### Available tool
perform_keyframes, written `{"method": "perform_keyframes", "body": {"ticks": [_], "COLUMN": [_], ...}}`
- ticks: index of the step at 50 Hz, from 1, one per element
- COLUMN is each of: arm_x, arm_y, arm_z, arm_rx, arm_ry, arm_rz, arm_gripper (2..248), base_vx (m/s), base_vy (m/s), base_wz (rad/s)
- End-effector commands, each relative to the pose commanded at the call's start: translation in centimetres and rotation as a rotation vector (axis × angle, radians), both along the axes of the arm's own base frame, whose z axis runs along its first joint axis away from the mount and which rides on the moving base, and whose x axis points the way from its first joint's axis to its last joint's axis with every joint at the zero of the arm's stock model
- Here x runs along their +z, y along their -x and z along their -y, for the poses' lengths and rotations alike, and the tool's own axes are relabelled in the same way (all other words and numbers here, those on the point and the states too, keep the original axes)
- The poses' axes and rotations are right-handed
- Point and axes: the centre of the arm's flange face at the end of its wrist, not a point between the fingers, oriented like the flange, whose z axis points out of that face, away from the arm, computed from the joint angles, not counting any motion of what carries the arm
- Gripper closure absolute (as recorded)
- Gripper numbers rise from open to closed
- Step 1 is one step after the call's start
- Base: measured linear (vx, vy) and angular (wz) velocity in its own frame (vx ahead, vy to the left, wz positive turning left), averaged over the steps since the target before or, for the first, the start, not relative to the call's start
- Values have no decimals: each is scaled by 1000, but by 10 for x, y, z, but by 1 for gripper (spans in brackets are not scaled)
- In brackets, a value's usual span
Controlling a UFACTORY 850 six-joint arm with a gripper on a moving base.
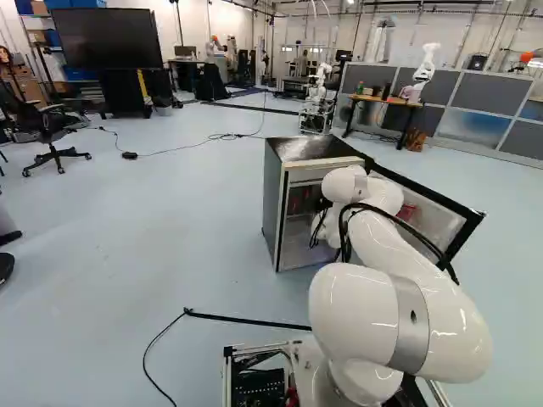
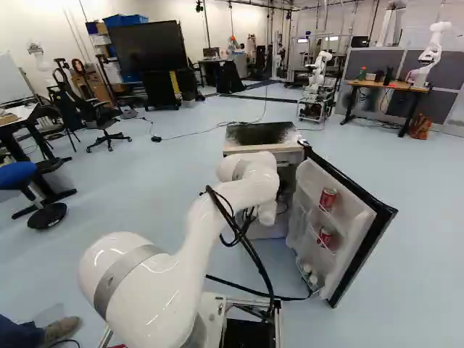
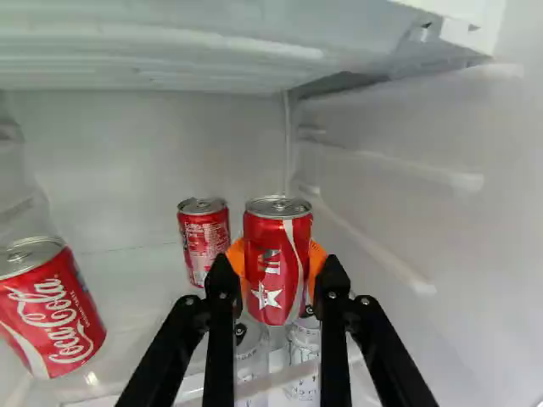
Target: Grab a drink from the fridge
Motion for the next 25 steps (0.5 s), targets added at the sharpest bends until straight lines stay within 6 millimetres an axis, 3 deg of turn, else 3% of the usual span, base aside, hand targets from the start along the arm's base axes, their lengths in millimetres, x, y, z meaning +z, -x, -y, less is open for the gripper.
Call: {"method": "perform_keyframes", "body": {"ticks": [25], "arm_x": [23], "arm_y": [46], "arm_z": [-12], "arm_rx": [-12], "arm_ry": [-45], "arm_rz": [-100], "arm_gripper": [158], "base_vx": [0], "base_vy": [0], "base_wz": [0]}}
